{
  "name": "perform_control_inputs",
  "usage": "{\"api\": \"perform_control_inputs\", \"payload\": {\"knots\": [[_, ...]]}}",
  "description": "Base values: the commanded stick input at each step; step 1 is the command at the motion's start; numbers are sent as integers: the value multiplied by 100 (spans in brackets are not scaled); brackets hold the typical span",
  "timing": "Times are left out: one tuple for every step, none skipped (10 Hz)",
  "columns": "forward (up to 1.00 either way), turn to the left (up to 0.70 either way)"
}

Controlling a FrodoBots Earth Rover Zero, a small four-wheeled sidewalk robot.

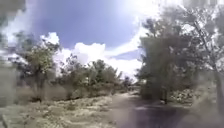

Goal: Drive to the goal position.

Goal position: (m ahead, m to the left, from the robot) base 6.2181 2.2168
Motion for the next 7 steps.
{"api": "perform_control_inputs", "payload": {"knots": [[70,35],[70,34],[70,33],[70,32],[70,5],[70,0],[70,0]]}}
